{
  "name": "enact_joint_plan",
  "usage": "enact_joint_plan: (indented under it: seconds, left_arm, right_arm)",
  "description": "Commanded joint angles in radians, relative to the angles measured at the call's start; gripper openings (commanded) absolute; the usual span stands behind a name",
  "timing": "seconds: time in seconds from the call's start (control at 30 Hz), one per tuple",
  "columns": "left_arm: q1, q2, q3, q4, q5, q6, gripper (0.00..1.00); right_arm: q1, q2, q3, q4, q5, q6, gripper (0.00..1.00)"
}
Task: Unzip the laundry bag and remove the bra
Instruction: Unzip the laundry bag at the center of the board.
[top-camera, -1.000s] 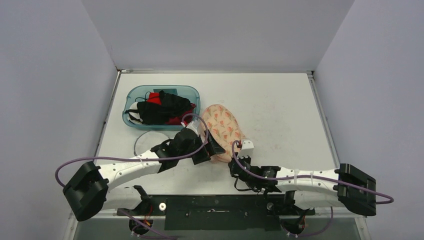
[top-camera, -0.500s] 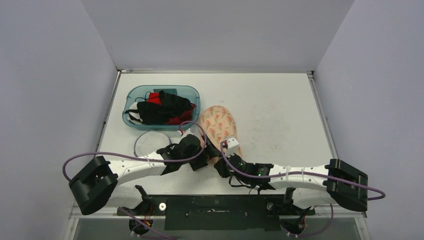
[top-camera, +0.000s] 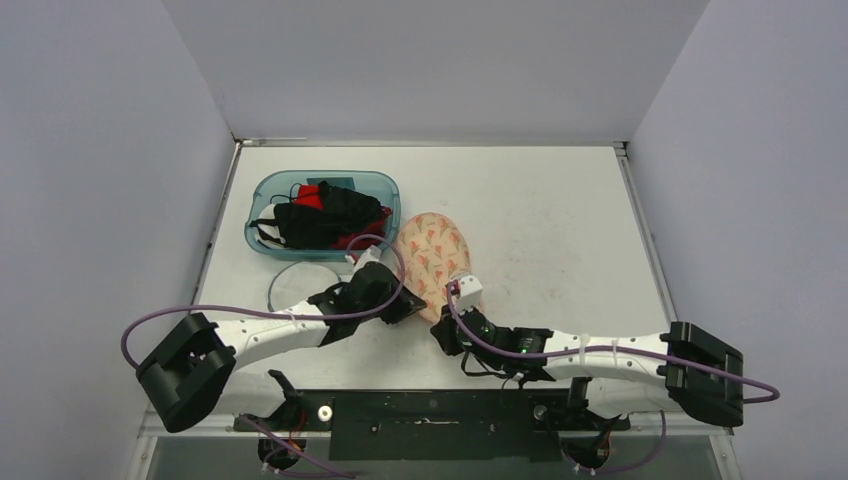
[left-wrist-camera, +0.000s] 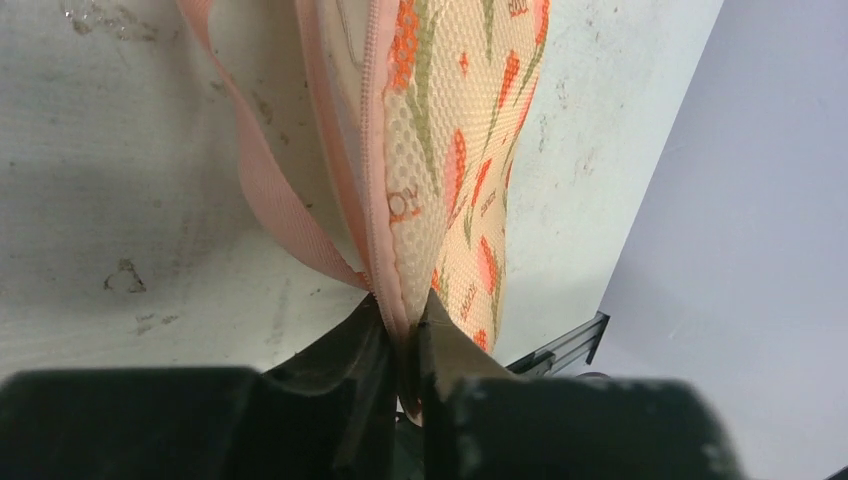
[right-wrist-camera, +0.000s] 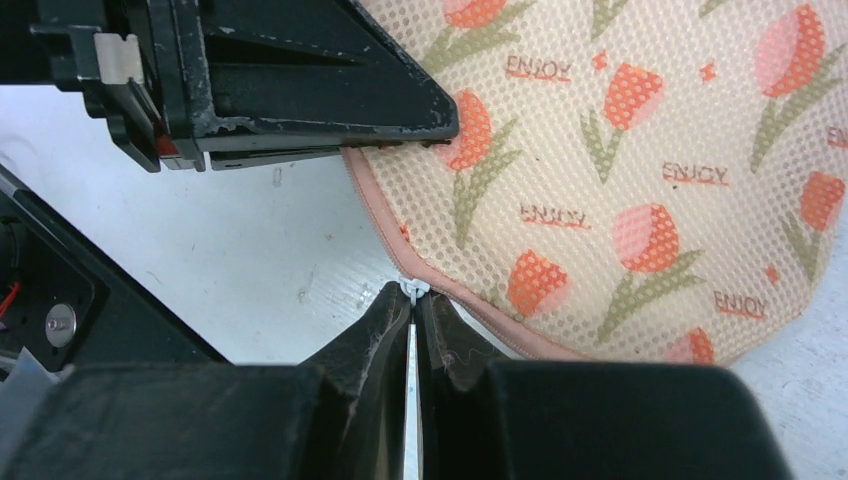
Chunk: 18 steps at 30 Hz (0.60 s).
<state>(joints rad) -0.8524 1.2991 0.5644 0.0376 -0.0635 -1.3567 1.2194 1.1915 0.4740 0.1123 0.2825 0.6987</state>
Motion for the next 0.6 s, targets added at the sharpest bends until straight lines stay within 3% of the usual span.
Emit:
enact_joint_plan:
  seconds: [0.0,0.57]
  left_arm:
    - [0.028,-0.029,-0.007,0.069,-0.002,0.009,0.00]
    - [0.099,-0.008,0.013,0.107,0.109,0.121,0.00]
  right_arm:
    - [0.013,-0.049,0.000,-0.051,0.071,0.036,0.05]
    - [-0.016,-0.255,-0.120,-0.347,0.311,0.276,0.05]
